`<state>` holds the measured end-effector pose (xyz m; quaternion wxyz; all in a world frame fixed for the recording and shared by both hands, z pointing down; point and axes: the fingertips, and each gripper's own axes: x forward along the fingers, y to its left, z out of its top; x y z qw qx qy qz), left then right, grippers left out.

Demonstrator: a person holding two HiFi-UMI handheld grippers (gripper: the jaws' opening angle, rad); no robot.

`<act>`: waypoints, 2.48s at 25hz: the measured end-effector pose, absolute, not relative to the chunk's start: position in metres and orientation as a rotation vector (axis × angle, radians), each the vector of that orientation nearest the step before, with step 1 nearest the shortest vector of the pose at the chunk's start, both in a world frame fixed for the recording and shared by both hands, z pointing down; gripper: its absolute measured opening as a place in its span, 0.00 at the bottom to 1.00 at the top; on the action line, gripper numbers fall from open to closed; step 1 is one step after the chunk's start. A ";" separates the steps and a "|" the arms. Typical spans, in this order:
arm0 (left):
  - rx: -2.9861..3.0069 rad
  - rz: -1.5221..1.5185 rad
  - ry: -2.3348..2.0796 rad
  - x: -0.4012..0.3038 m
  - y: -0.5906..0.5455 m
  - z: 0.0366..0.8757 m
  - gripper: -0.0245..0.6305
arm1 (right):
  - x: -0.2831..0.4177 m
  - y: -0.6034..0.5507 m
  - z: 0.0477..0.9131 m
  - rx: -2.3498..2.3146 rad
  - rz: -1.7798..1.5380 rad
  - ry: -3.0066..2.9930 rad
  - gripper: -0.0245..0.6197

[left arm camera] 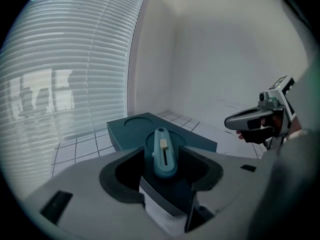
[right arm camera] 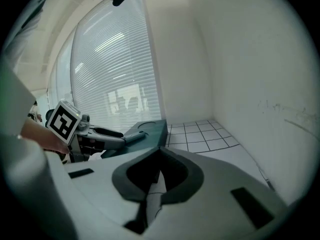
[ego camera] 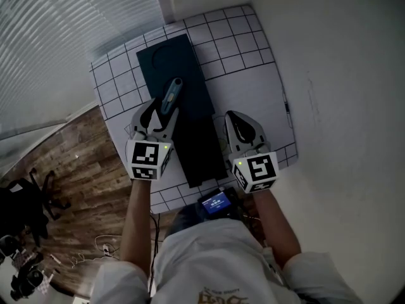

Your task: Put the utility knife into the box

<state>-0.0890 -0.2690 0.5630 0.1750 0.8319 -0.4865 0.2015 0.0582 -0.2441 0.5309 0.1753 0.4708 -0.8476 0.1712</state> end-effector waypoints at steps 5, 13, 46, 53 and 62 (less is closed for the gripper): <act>2.380 0.600 -1.375 -0.087 -0.268 0.563 0.36 | 0.057 -0.246 0.533 1.329 0.490 -2.395 0.05; 2.397 0.645 -1.354 -0.091 -0.270 0.565 0.27 | 0.057 -0.240 0.538 1.328 0.497 -2.379 0.05; 2.469 0.606 -1.411 -0.097 -0.238 0.523 0.26 | 0.075 -0.198 0.494 1.433 0.411 -2.399 0.05; 2.480 0.573 -1.443 -0.100 -0.208 0.501 0.26 | 0.075 -0.172 0.473 1.455 0.373 -2.422 0.05; 2.506 0.551 -1.481 -0.104 -0.171 0.470 0.26 | 0.071 -0.145 0.445 1.472 0.328 -2.466 0.05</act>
